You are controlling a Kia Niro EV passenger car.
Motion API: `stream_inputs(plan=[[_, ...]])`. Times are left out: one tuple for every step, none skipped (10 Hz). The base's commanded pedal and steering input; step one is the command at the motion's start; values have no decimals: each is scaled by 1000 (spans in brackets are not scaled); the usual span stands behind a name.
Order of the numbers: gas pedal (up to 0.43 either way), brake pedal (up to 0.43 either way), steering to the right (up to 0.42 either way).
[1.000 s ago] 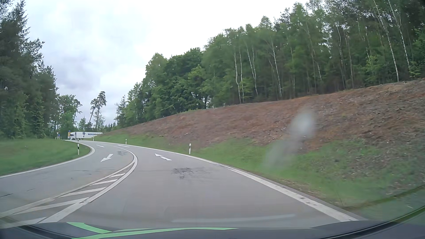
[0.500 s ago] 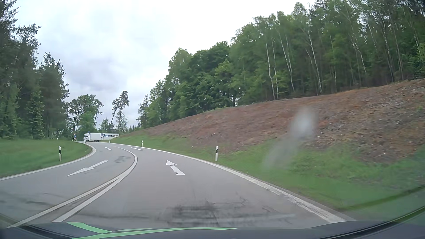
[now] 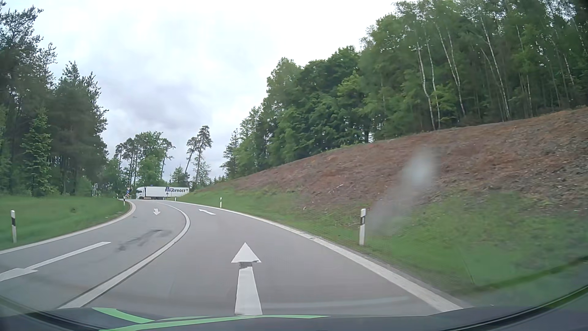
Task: Follow the waypoints while adhering to traffic rules and regulations
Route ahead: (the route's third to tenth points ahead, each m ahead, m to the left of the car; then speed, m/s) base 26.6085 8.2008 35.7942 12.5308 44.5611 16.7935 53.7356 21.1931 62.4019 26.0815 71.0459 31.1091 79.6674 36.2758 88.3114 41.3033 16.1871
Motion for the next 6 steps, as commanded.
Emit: stream_inputs(plan=[[220, 0, -70], [220, 0, -70], [220, 0, -70], [220, 0, -70], [220, 0, -70], [220, 0, -70]])
